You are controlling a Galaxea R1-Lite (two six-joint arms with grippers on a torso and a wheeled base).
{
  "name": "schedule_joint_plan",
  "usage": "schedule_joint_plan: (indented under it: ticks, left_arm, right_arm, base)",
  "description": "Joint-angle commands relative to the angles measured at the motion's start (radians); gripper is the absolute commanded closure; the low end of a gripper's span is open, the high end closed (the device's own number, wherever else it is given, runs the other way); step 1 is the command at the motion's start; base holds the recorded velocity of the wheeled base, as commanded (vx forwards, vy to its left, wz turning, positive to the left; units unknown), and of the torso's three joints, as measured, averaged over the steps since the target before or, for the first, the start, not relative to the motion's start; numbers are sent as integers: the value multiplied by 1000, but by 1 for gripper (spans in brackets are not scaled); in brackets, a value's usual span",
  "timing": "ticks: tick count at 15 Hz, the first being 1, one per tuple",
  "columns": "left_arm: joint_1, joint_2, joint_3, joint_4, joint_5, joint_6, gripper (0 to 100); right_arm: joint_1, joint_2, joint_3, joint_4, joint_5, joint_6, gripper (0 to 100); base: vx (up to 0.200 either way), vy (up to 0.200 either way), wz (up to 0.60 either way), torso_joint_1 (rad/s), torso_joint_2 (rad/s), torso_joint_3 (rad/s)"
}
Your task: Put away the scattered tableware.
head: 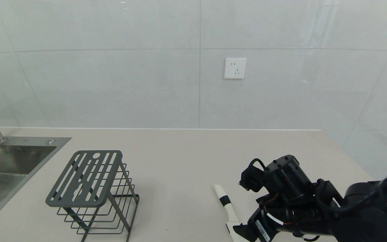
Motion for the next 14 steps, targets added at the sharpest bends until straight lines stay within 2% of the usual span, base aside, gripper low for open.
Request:
schedule_joint_plan:
  ticks: [1, 12, 14]
  left_arm:
    - [0, 2, 0, 0, 1, -1, 0]
    - [0, 2, 0, 0, 1, -1, 0]
    - [0, 2, 2, 0, 1, -1, 0]
  right_arm:
    - [12, 132, 0, -70, -3, 0, 0]
    - [44, 198, -11, -106, -11, 3, 0]
    - [46, 200, -16, -110, -40, 25, 0]
  base:
    - [0, 0, 0, 0, 0, 0]
    - [0, 0, 0, 0, 0, 0]
    - [0, 0, 0, 0, 0, 0]
